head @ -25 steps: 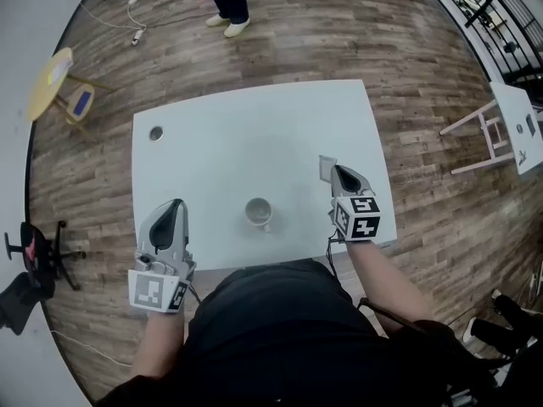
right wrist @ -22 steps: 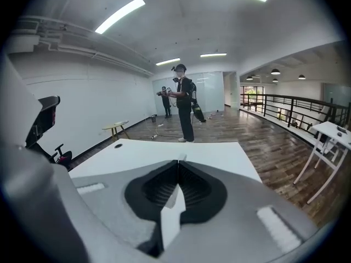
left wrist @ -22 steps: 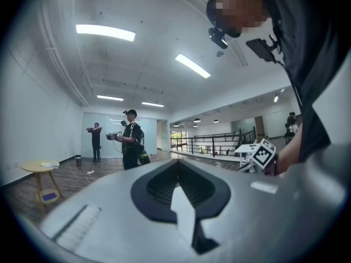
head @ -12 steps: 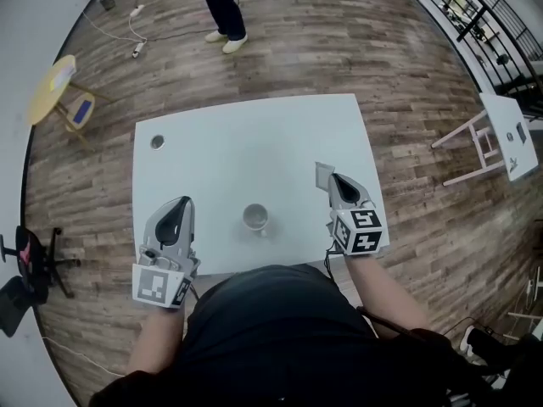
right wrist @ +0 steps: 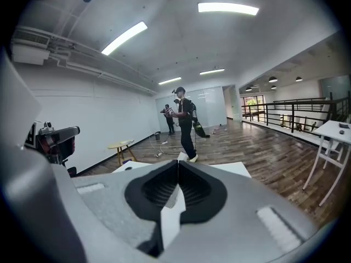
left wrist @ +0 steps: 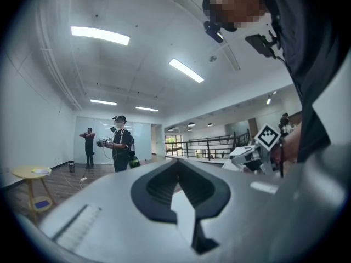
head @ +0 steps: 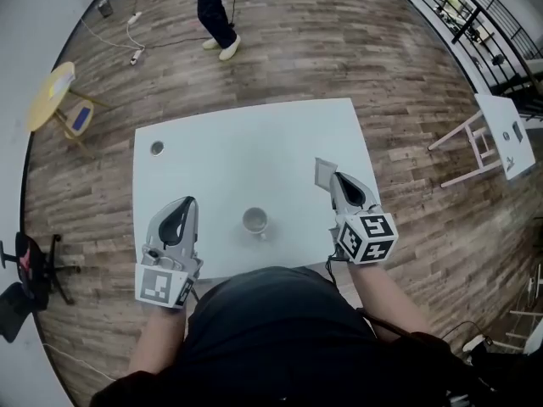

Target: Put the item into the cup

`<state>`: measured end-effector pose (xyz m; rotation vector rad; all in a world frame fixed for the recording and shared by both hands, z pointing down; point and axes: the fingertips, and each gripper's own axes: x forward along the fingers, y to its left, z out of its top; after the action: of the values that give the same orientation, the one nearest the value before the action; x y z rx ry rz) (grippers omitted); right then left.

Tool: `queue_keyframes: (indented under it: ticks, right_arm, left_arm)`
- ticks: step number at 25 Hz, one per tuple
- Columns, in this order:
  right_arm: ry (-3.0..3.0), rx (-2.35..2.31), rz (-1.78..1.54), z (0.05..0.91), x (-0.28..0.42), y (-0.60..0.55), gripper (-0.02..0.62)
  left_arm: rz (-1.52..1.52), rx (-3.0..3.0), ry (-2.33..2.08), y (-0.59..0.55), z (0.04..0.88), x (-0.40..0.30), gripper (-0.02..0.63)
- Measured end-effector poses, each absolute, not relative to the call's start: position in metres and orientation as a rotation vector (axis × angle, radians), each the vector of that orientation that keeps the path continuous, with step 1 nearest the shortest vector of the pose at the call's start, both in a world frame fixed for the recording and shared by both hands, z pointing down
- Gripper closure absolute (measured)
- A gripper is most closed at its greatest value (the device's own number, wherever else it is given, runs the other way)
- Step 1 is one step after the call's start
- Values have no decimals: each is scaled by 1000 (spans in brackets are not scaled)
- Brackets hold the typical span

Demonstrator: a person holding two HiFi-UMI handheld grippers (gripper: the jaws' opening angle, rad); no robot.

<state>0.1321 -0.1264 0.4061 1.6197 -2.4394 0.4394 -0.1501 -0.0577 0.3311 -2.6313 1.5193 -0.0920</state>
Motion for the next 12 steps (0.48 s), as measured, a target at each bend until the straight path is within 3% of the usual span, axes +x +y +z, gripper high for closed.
queue_keyframes:
  ticks: [12]
  right_arm:
    - [-2491,1629,301,374,125,-124,590]
  left_arm:
    - [-89,-2632,1521,-59,333,-149,606]
